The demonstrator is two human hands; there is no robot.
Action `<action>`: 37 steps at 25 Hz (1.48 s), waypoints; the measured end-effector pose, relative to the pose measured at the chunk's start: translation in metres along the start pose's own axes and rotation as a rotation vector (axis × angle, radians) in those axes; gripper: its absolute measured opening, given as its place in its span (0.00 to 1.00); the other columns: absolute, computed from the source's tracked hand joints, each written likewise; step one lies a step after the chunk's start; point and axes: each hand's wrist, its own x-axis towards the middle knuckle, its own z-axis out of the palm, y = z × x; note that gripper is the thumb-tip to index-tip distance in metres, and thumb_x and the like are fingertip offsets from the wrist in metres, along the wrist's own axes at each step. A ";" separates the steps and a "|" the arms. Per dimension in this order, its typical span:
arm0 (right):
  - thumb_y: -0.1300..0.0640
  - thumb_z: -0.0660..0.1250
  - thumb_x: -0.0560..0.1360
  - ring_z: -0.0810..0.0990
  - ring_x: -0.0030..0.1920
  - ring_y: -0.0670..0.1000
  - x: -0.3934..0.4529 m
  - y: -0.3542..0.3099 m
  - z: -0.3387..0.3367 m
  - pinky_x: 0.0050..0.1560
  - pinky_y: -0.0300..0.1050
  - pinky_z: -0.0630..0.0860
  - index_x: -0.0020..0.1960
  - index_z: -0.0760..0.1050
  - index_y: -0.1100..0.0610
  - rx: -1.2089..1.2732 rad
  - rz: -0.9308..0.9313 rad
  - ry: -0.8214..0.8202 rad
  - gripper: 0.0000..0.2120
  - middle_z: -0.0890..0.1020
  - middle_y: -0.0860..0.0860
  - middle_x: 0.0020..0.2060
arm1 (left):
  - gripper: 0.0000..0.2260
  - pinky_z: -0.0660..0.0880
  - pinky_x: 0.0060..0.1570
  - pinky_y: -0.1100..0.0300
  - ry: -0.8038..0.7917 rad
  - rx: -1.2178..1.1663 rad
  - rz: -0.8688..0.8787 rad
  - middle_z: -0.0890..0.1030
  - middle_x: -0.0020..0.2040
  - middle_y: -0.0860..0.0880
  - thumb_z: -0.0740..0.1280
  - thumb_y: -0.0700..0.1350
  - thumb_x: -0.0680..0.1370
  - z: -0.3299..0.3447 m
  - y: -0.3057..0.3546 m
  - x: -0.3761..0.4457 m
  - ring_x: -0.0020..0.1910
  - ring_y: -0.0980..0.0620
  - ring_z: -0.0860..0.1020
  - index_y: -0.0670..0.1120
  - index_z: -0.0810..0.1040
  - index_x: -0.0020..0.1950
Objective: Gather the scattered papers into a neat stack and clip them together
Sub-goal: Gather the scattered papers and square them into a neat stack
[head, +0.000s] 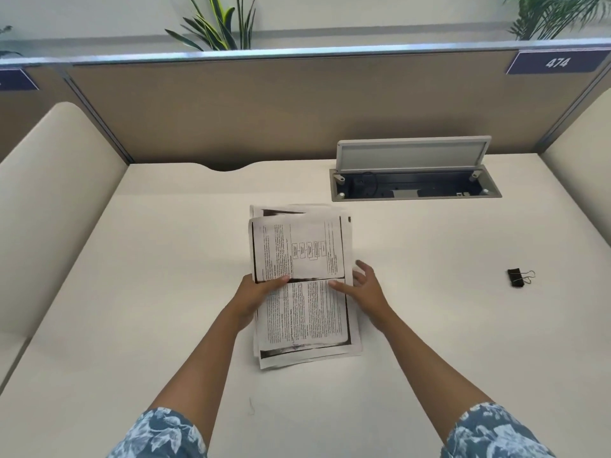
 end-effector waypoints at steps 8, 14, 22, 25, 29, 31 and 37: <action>0.55 0.72 0.76 0.86 0.49 0.52 0.001 -0.052 0.025 0.51 0.54 0.84 0.57 0.81 0.55 0.014 -0.221 0.180 0.11 0.86 0.53 0.51 | 0.15 0.84 0.50 0.50 0.141 -0.058 0.153 0.88 0.52 0.47 0.78 0.40 0.72 0.032 0.027 -0.002 0.50 0.48 0.87 0.46 0.84 0.58; 0.57 0.67 0.80 0.83 0.55 0.49 -0.003 -0.079 0.038 0.50 0.41 0.82 0.65 0.75 0.58 0.133 -0.461 0.218 0.15 0.83 0.51 0.54 | 0.11 0.83 0.46 0.61 0.227 -0.061 0.363 0.88 0.48 0.55 0.78 0.40 0.73 0.044 0.054 -0.004 0.48 0.57 0.86 0.50 0.84 0.53; 0.49 0.74 0.73 0.84 0.53 0.47 -0.017 -0.086 0.032 0.47 0.44 0.84 0.60 0.75 0.49 0.124 -0.539 0.206 0.18 0.83 0.48 0.53 | 0.13 0.84 0.42 0.59 0.217 -0.080 0.446 0.88 0.50 0.52 0.81 0.44 0.70 0.040 0.060 -0.016 0.49 0.53 0.87 0.51 0.85 0.52; 0.45 0.74 0.71 0.84 0.52 0.47 -0.023 -0.101 0.036 0.44 0.44 0.84 0.60 0.75 0.52 0.121 -0.581 0.223 0.22 0.83 0.48 0.51 | 0.11 0.83 0.41 0.58 0.229 -0.104 0.471 0.88 0.48 0.50 0.80 0.48 0.69 0.042 0.071 -0.022 0.47 0.52 0.87 0.52 0.85 0.50; 0.41 0.75 0.69 0.85 0.48 0.50 -0.030 -0.127 0.039 0.39 0.42 0.83 0.57 0.73 0.52 0.124 -0.656 0.267 0.23 0.83 0.49 0.47 | 0.09 0.81 0.35 0.61 0.279 -0.064 0.557 0.88 0.41 0.54 0.79 0.59 0.65 0.045 0.098 -0.031 0.40 0.54 0.87 0.58 0.86 0.42; 0.41 0.75 0.69 0.84 0.47 0.50 -0.033 -0.137 0.041 0.37 0.41 0.83 0.59 0.71 0.50 0.118 -0.700 0.296 0.25 0.81 0.50 0.47 | 0.10 0.80 0.33 0.62 0.324 -0.049 0.599 0.85 0.36 0.55 0.77 0.62 0.66 0.047 0.109 -0.033 0.37 0.55 0.85 0.58 0.84 0.37; 0.45 0.76 0.70 0.82 0.47 0.49 -0.039 -0.143 0.049 0.37 0.35 0.81 0.57 0.68 0.44 0.078 -0.745 0.336 0.21 0.78 0.48 0.46 | 0.23 0.69 0.33 0.57 0.396 -0.143 0.608 0.72 0.29 0.53 0.71 0.63 0.71 0.061 0.117 -0.033 0.31 0.49 0.72 0.51 0.68 0.25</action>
